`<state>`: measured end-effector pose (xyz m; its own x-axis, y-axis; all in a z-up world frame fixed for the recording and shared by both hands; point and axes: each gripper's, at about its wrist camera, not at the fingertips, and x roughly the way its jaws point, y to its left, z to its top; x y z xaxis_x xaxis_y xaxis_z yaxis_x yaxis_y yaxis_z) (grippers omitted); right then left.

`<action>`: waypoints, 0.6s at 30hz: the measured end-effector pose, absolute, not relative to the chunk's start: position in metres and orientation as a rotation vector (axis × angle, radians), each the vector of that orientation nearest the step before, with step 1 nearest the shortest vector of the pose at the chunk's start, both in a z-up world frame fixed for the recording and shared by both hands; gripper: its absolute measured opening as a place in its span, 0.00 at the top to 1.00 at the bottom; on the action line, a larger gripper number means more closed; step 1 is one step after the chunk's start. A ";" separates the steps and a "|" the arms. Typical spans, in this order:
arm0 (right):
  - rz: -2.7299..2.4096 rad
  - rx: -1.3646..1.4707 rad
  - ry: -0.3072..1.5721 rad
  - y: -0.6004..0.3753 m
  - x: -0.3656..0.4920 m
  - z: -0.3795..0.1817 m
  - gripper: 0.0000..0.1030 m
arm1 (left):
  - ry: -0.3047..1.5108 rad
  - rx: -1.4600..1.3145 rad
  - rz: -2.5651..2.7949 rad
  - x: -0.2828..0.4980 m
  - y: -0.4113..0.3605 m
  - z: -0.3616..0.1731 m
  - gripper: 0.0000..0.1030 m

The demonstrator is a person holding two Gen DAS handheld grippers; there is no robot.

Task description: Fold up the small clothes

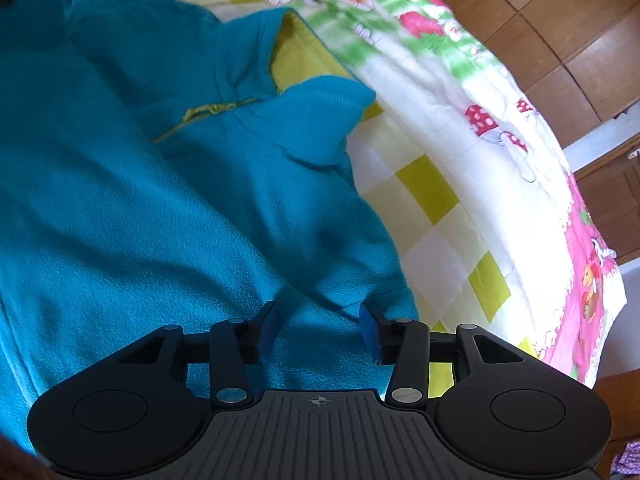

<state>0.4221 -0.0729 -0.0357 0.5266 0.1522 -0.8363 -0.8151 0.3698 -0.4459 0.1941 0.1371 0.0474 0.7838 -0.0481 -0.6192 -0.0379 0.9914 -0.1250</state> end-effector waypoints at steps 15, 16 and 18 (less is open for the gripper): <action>0.532 -0.927 0.811 -0.101 0.449 0.007 1.00 | 0.554 -0.159 -0.034 0.220 0.146 0.065 0.76; 0.573 -0.911 0.815 -0.097 0.447 0.010 0.99 | 0.570 -0.179 -0.038 0.219 0.148 0.061 0.76; 0.615 -0.954 0.829 -0.088 0.442 0.004 0.90 | 0.599 -0.209 -0.038 0.211 0.149 0.053 0.76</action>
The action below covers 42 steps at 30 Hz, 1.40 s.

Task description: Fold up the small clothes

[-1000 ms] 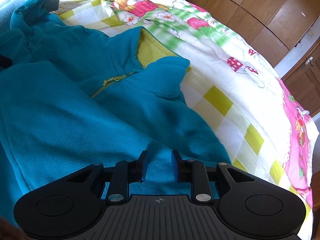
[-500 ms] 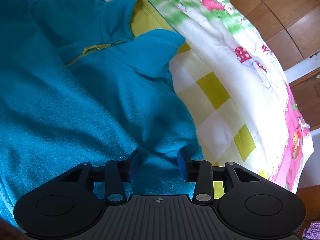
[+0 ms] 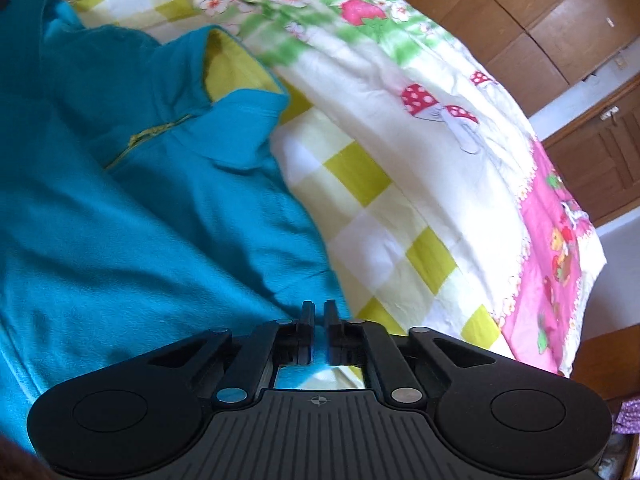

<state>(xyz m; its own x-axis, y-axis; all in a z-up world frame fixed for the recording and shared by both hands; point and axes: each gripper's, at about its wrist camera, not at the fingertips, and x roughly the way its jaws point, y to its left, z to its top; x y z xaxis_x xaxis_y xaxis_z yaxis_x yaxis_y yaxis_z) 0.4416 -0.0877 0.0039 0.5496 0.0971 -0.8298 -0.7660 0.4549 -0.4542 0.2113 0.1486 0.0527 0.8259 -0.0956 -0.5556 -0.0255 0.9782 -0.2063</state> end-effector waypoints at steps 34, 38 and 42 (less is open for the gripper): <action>0.438 -0.772 0.789 -0.061 0.431 -0.023 0.87 | 0.702 -0.316 0.165 0.223 0.210 -0.011 0.74; 0.389 -0.584 0.707 -0.096 0.407 0.004 0.84 | 0.681 -0.252 0.177 0.213 0.203 -0.005 0.70; 0.401 -0.507 0.637 -0.139 0.340 0.023 0.83 | 0.621 -0.150 0.250 0.198 0.185 0.011 0.68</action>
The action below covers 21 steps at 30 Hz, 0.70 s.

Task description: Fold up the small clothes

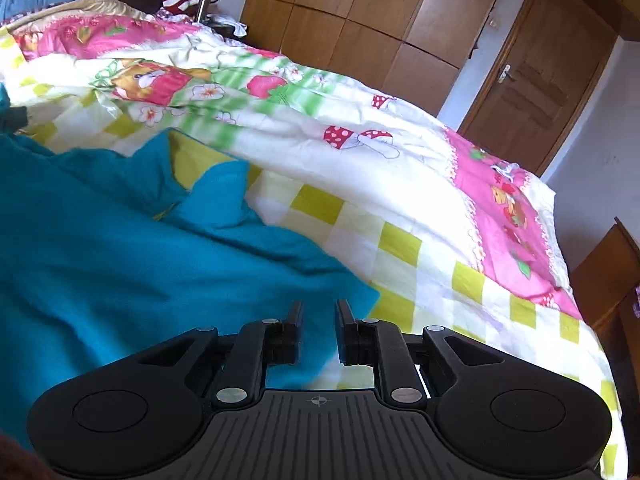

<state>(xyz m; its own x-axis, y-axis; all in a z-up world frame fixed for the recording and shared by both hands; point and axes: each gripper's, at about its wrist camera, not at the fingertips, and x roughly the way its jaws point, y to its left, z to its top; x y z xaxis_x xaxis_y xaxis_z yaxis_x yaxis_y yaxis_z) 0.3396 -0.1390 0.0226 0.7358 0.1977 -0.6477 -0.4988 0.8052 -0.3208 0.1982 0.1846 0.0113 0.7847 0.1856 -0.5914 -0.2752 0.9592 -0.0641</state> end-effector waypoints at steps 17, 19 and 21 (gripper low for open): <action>0.115 -0.049 0.725 -0.229 0.302 -0.041 0.91 | 0.819 -0.023 -0.074 0.273 0.028 -0.037 0.66; 0.073 0.017 0.739 -0.249 0.297 -0.046 0.91 | 0.809 0.006 -0.075 0.265 0.019 -0.048 0.66; 0.083 0.041 0.744 -0.256 0.294 -0.048 0.91 | 0.807 0.029 -0.078 0.257 0.014 -0.042 0.66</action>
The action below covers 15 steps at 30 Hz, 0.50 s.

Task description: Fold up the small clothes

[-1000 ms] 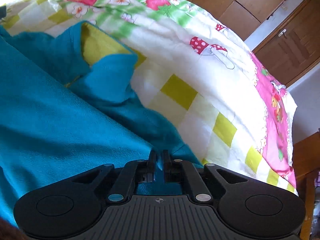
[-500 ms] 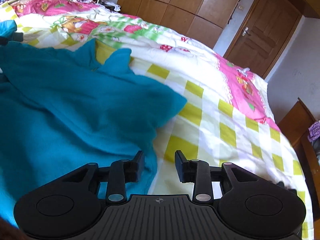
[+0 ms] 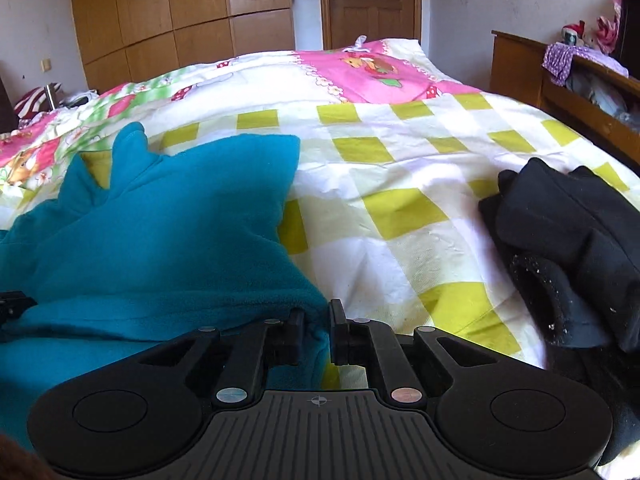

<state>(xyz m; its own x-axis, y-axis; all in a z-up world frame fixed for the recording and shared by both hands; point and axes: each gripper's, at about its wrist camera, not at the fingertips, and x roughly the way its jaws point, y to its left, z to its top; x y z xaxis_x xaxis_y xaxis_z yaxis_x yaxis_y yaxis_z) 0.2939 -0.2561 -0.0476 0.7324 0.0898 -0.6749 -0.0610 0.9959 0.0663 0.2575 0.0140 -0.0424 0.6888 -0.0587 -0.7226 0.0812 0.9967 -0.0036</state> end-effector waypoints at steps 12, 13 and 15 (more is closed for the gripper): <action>0.020 0.116 0.761 -0.281 0.266 -0.032 0.76 | 0.810 -0.036 -0.027 0.253 0.032 -0.029 0.59; 0.035 0.100 0.746 -0.282 0.258 -0.025 0.71 | 0.790 -0.038 -0.036 0.250 0.030 -0.025 0.59; 0.048 0.081 0.716 -0.286 0.245 -0.014 0.66 | 0.773 -0.061 -0.055 0.251 0.029 -0.020 0.59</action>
<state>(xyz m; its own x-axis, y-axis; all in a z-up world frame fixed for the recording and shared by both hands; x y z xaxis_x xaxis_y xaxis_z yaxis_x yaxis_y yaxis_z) 0.2448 -0.2860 -0.0137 0.7535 0.0713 -0.6535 -0.0161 0.9958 0.0902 0.2508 0.0287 -0.0195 0.7147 -0.0715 -0.6957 0.0269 0.9968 -0.0748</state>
